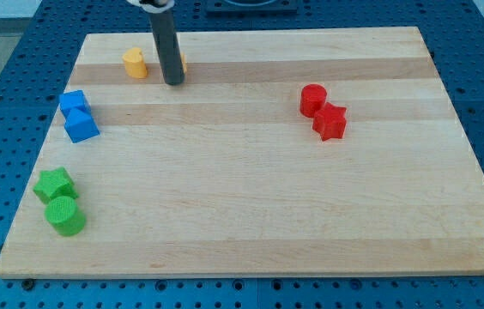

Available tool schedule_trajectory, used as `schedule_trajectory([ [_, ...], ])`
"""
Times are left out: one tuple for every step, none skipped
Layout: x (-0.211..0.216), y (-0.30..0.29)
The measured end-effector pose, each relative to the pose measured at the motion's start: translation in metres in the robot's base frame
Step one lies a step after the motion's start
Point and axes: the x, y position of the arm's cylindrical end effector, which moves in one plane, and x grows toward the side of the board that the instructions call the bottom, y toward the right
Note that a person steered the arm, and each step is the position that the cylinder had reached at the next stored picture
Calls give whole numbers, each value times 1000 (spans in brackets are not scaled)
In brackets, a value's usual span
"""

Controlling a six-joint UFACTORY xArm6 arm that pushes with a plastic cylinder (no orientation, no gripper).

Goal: Slide the red blocks towards the top right side of the board

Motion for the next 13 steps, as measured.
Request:
schedule_trajectory([
  [0, 60],
  [38, 139],
  [100, 181],
  [128, 240],
  [135, 289],
  [134, 320],
  [96, 324],
  [40, 315],
  [-1, 311],
  [35, 329],
  [94, 314],
  [97, 243],
  [87, 211],
])
